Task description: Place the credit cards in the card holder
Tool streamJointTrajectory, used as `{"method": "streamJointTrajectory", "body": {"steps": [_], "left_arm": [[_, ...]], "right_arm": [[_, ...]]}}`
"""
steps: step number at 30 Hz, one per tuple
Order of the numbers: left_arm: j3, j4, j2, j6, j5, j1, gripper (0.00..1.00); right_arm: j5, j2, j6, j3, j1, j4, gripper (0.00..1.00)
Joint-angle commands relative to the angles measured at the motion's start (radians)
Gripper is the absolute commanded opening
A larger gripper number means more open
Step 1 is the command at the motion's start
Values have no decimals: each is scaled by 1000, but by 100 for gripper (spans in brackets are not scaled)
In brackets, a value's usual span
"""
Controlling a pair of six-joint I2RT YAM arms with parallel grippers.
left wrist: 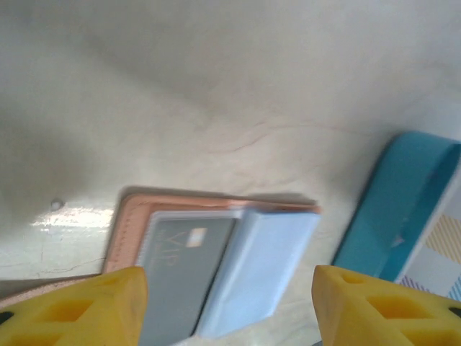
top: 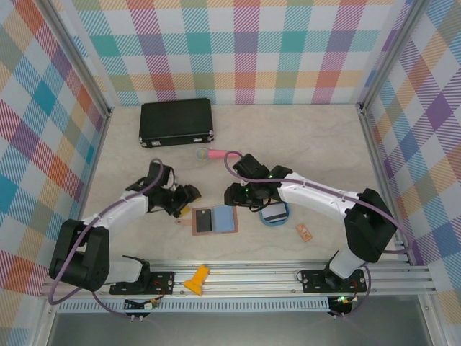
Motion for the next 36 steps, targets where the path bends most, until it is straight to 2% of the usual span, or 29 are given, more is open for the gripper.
{"method": "streamJointTrajectory", "body": {"steps": [1, 6, 10, 13, 19, 36], "left_arm": [[80, -227, -46, 164, 30, 63, 63], [106, -361, -18, 323, 114, 135, 63], [106, -406, -19, 404, 143, 211, 62], [102, -379, -7, 405, 190, 225, 62], [86, -349, 23, 387, 185, 224, 63], [74, -342, 66, 363, 147, 201, 65]], "right_arm": [[-43, 4, 13, -5, 47, 43, 51], [-52, 140, 88, 69, 124, 59, 51], [8, 195, 146, 108, 136, 24, 51], [56, 231, 156, 146, 136, -40, 53], [65, 292, 138, 200, 132, -59, 54], [-25, 392, 134, 229, 115, -45, 57]]}}
